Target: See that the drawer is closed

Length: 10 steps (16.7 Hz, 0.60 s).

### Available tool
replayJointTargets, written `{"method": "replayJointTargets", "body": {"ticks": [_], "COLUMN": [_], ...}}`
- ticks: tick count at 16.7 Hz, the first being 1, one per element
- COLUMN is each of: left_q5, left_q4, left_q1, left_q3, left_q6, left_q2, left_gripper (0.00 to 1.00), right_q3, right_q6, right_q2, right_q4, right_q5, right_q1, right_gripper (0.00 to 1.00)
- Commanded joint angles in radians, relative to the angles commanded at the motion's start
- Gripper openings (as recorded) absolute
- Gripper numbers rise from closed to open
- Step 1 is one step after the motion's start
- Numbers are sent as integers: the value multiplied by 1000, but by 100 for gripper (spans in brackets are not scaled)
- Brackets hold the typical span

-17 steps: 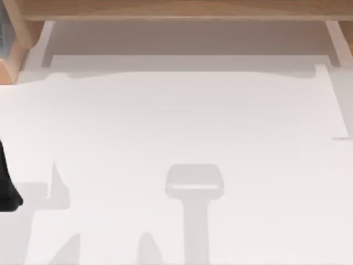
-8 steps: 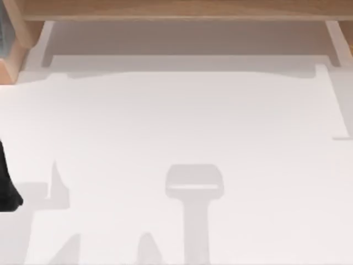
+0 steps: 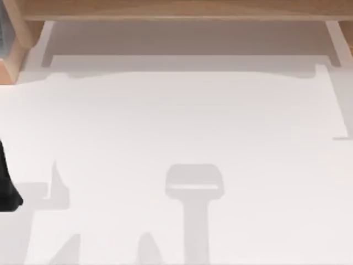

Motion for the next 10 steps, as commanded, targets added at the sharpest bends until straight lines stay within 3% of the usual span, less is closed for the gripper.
{"method": "replayJointTargets", "body": {"ticks": [10], "left_q5": [0], "left_q4": [0], "left_q1": [0], "left_q3": [0], "left_q6": [0], "left_q2": [0], "left_gripper": [100], "right_q3": [35], "right_q6": [0], "right_q2": [14], "right_q4": [-23], "right_q5": [21], "right_q1": [14], "right_gripper": [0]}}
